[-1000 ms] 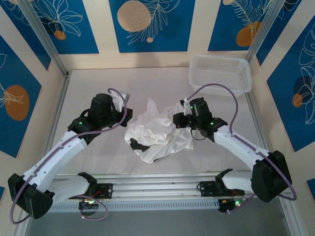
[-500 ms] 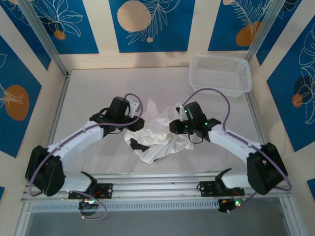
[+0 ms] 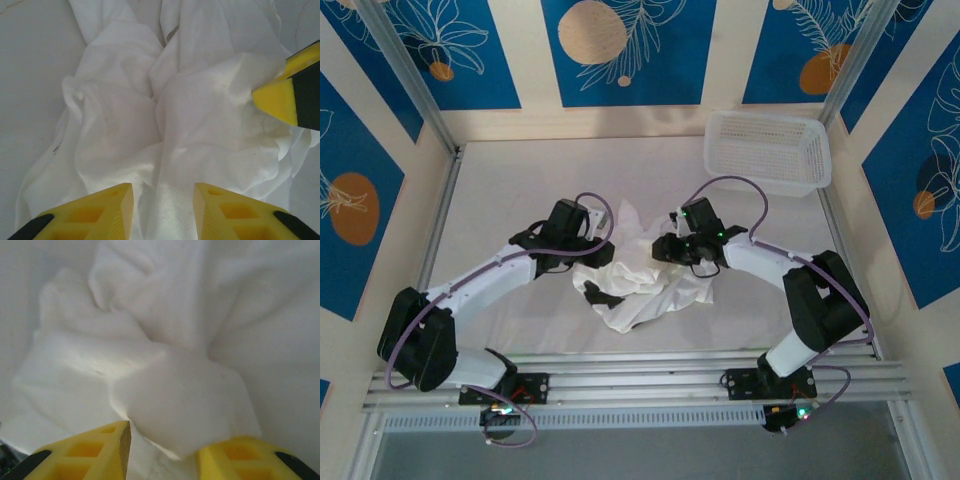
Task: Fold the inside-out t-shirt
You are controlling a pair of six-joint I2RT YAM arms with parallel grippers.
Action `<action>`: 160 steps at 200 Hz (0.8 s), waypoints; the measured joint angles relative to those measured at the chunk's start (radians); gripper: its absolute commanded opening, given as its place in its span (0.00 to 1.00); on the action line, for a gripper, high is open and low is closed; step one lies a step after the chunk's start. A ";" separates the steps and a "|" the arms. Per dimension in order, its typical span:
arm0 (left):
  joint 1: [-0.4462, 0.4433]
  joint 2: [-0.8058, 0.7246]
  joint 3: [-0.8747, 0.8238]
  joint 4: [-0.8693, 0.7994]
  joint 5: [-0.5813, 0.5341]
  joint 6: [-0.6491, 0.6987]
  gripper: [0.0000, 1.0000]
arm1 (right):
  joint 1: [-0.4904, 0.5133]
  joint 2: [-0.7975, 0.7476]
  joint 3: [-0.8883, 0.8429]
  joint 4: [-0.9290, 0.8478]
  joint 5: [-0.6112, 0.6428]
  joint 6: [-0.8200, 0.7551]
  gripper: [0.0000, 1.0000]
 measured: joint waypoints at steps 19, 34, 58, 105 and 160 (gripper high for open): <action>0.000 -0.002 -0.003 0.006 0.000 0.000 0.36 | 0.001 -0.001 0.010 0.014 0.000 0.001 0.45; 0.000 -0.002 -0.003 0.006 -0.001 0.000 0.36 | 0.001 -0.001 0.010 0.018 -0.006 0.001 0.48; 0.000 -0.002 -0.003 0.006 -0.004 0.001 0.36 | 0.005 0.011 0.025 0.021 -0.022 0.001 0.45; 0.000 -0.002 -0.003 0.006 -0.019 0.000 0.36 | 0.042 0.005 0.067 0.005 -0.068 0.014 0.33; 0.000 -0.043 -0.040 0.033 -0.058 -0.018 0.40 | 0.096 -0.026 -0.051 0.138 -0.099 0.090 0.51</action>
